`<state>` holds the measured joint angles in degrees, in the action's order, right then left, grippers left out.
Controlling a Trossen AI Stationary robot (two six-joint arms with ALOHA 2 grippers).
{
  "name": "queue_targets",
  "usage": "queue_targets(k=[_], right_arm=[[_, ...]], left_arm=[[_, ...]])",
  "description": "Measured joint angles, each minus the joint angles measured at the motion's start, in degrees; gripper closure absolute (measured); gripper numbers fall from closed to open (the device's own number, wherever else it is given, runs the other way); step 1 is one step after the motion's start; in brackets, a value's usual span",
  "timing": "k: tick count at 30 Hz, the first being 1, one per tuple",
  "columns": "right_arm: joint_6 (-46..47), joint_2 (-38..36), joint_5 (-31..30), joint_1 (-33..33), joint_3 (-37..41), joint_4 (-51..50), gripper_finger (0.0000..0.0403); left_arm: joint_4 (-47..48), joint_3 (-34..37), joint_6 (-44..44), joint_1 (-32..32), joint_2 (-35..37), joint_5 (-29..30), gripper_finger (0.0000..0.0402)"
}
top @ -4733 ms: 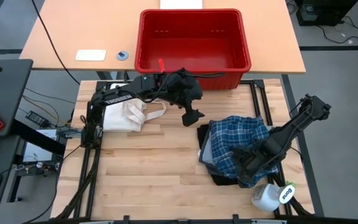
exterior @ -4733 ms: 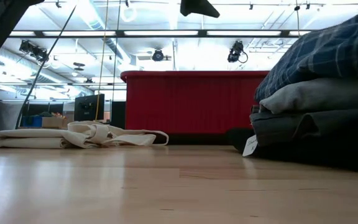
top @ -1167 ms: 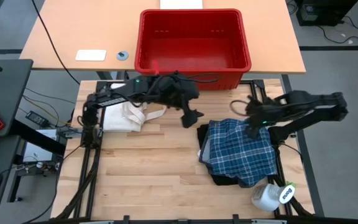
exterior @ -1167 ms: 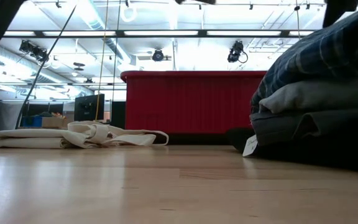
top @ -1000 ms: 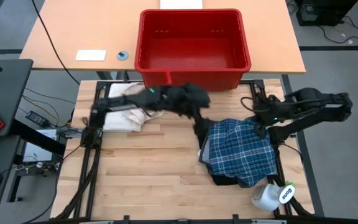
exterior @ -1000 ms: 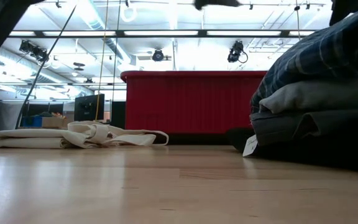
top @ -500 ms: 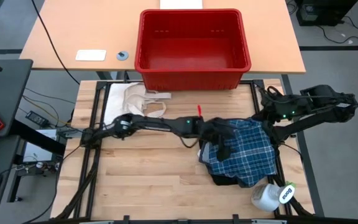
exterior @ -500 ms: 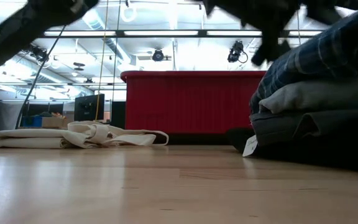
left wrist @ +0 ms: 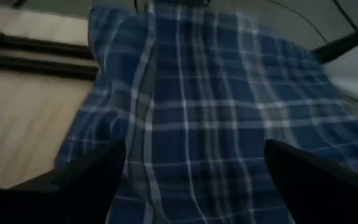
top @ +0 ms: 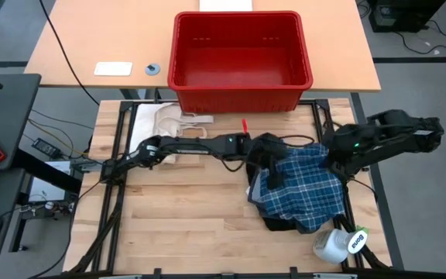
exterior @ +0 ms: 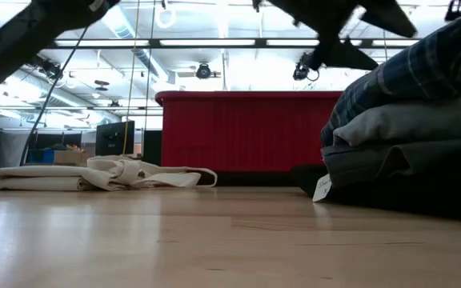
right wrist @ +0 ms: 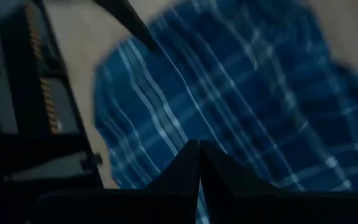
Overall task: Fold Laundry from Bin
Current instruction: Stack the folded blue checkered pants on top of the folded gray shirt
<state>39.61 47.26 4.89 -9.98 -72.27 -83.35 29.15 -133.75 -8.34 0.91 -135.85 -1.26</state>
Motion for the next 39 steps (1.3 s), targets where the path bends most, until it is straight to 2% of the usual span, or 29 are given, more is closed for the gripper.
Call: queue_targets(k=[6,11,16,21,27,32,39], right_arm=[[1.51,0.25,-0.16,0.0,11.52,0.06,0.038],[4.01,0.65,0.31,0.0,19.55,2.97,0.038],[2.87,1.91,1.16,-0.02,26.79,14.24,0.038],[1.03,6.21,0.09,-0.07,31.96,24.73,0.038],[-1.43,11.43,-4.21,-0.07,30.74,29.32,0.038],[-3.37,9.27,-7.81,-0.57,24.32,28.0,0.038],[-4.81,2.73,-8.29,-0.92,17.53,14.71,0.038]], left_arm=[[14.83,0.08,2.6,0.22,3.97,-0.02,0.0012],[27.63,0.17,3.71,0.47,4.29,0.0,0.0012],[28.71,0.15,5.61,1.34,4.24,-0.05,0.0012],[30.21,0.15,6.87,1.0,4.69,0.03,0.0012],[32.45,0.15,7.81,1.37,4.77,0.06,0.0027],[39.63,0.06,9.47,1.64,5.84,0.07,0.0057],[43.24,0.15,9.59,2.34,9.67,1.59,0.0087]])
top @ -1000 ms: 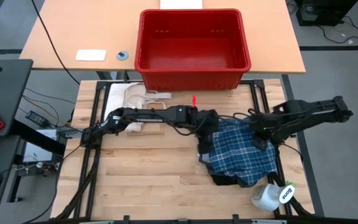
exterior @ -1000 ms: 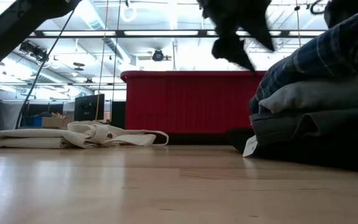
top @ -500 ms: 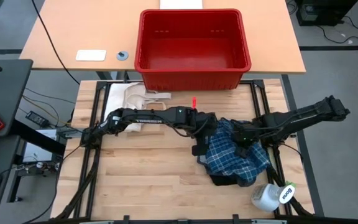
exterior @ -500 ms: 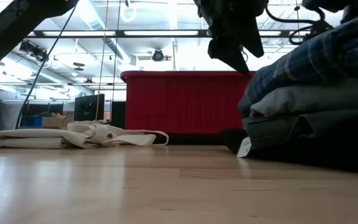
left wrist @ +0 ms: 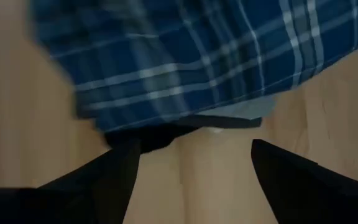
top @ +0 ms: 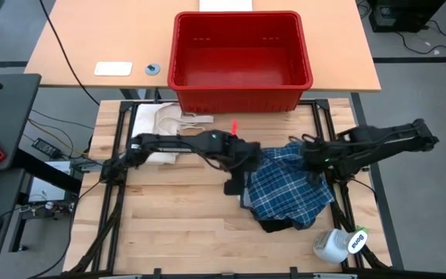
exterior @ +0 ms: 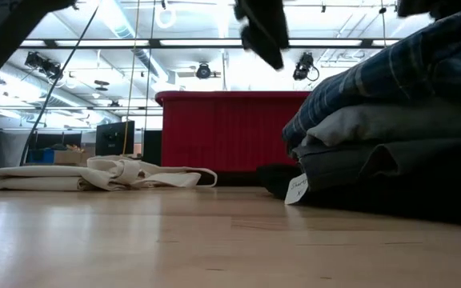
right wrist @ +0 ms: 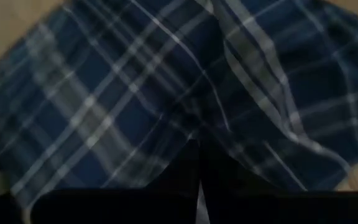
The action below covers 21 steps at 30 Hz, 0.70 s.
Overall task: Fold Laundry from Bin
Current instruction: Stack the folded blue checkered pants on top of the folded gray shirt, then put the stack of folded clothes into the red bin
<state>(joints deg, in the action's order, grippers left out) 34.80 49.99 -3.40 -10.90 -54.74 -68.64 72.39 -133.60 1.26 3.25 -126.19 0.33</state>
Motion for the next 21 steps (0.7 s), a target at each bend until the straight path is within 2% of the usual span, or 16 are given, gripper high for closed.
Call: queue_targets(k=[4,8,13,16,18,21], right_arm=[[0.09,-3.57,0.83,0.0,-3.65,-1.9,0.038],[-0.1,-5.74,-1.63,0.0,-6.55,-1.22,0.038],[-0.7,-7.78,-3.08,0.04,-6.95,-2.56,0.038],[1.02,-8.5,-2.09,0.04,-6.95,-4.11,0.038],[2.08,-9.16,-0.58,0.04,-6.95,-5.77,0.038],[2.79,-9.87,4.4,0.04,-6.95,-10.67,0.038]], left_arm=[[0.56,0.0,-2.41,0.31,6.1,5.34,0.0095],[-1.47,-0.13,-6.93,1.26,11.96,11.58,0.0097],[-1.4,1.68,-7.26,5.07,14.61,22.46,0.0098],[-3.48,11.42,-8.76,8.08,16.91,25.52,0.0098],[-7.65,22.12,-11.06,9.8,20.29,25.62,0.0098],[-18.75,39.08,-16.59,12.18,27.31,25.62,0.0098]])
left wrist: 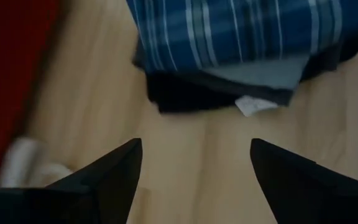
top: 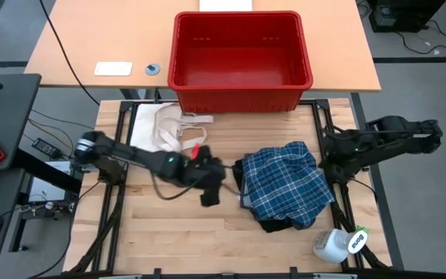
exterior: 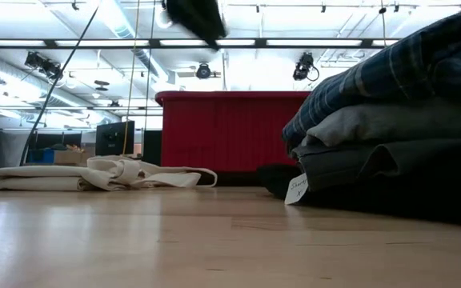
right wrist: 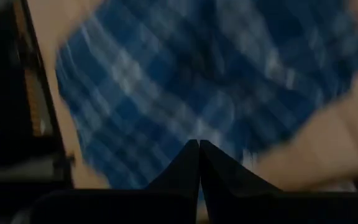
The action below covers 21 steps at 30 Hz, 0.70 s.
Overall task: Fold Laundry from Bin
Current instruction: Put the stack of folded clothes into the red bin
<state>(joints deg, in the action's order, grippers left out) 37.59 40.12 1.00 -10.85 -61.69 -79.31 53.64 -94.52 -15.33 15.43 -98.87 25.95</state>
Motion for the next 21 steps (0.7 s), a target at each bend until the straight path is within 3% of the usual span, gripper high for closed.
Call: queue_targets(k=[5,10,13,16,21], right_arm=[[-0.85,1.95,5.11,0.0,0.56,-10.31,0.038],[-4.91,4.38,6.2,0.0,5.94,-9.14,0.038],[-8.67,7.12,6.16,0.0,10.83,-9.87,0.038],[-10.64,8.4,6.85,0.0,15.73,-9.46,0.038],[-15.61,9.49,7.3,-0.37,16.47,-2.58,0.038]], left_arm=[[-14.09,20.77,-11.61,2.4,7.76,-0.86,0.0098],[-29.39,32.83,-22.8,2.22,8.51,-6.83,0.0098],[-41.22,36.61,-25.86,2.31,7.07,-10.62,0.0098],[-47.46,37.92,-25.9,2.31,6.02,-10.65,0.0098],[-48.3,37.99,-25.9,1.7,5.4,-10.36,0.0098]])
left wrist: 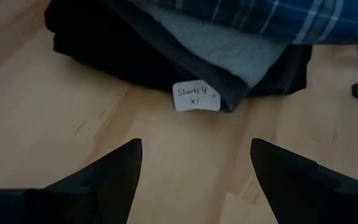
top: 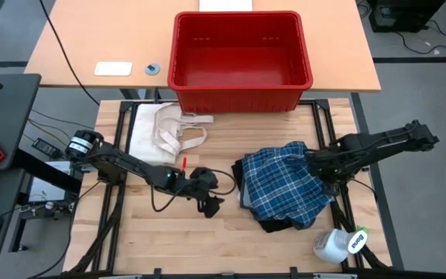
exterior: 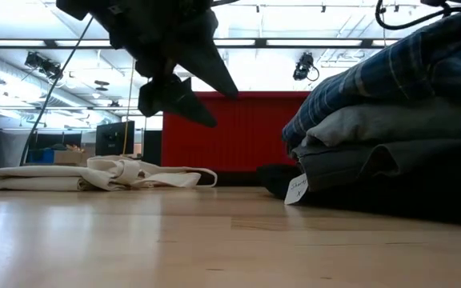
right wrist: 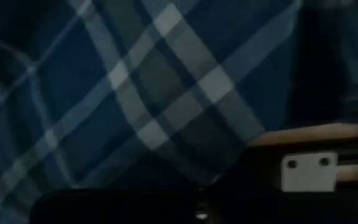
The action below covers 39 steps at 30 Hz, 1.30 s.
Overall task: Fold Laundry from Bin
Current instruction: Put the stack of folded clothes into the red bin
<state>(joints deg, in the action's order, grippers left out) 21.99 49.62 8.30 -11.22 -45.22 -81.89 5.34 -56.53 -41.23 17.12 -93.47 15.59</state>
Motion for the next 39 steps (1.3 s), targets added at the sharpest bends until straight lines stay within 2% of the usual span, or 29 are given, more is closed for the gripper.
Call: queue_targets(k=[4,8,14,22,25,29,33,39], right_arm=[[0.1,1.9,0.57,0.04,0.1,5.49,0.0378],[4.35,5.98,3.15,0.04,0.19,5.3,0.0377],[7.8,14.53,5.08,0.04,2.21,8.5,0.0377],[6.5,27.41,9.85,0.0,3.99,16.73,0.0377],[6.48,31.45,10.19,0.19,3.43,21.56,0.0378],[6.74,35.88,10.16,1.6,0.95,27.54,0.0378],[5.46,39.4,7.99,3.95,-4.11,31.27,0.0379],[0.21,39.42,7.33,8.24,-12.6,24.95,0.038]], left_arm=[[-0.14,0.0,-0.13,-0.85,0.0,0.28,0.0098],[1.25,-0.46,-2.99,-1.75,1.38,-2.78,0.0098],[4.92,-0.57,-0.74,-1.54,5.4,1.5,0.0098],[11.42,-0.57,1.57,-2.8,9.08,1.55,0.0098],[13.4,-0.57,1.04,-2.45,9.95,-1.21,0.0098],[19.88,-0.58,-0.38,0.33,11.06,-3.16,0.0098],[25.72,-0.72,0.1,2.41,11.31,0.22,0.0098],[29.08,-0.59,0.31,2.6,9.71,-0.16,0.0098]])
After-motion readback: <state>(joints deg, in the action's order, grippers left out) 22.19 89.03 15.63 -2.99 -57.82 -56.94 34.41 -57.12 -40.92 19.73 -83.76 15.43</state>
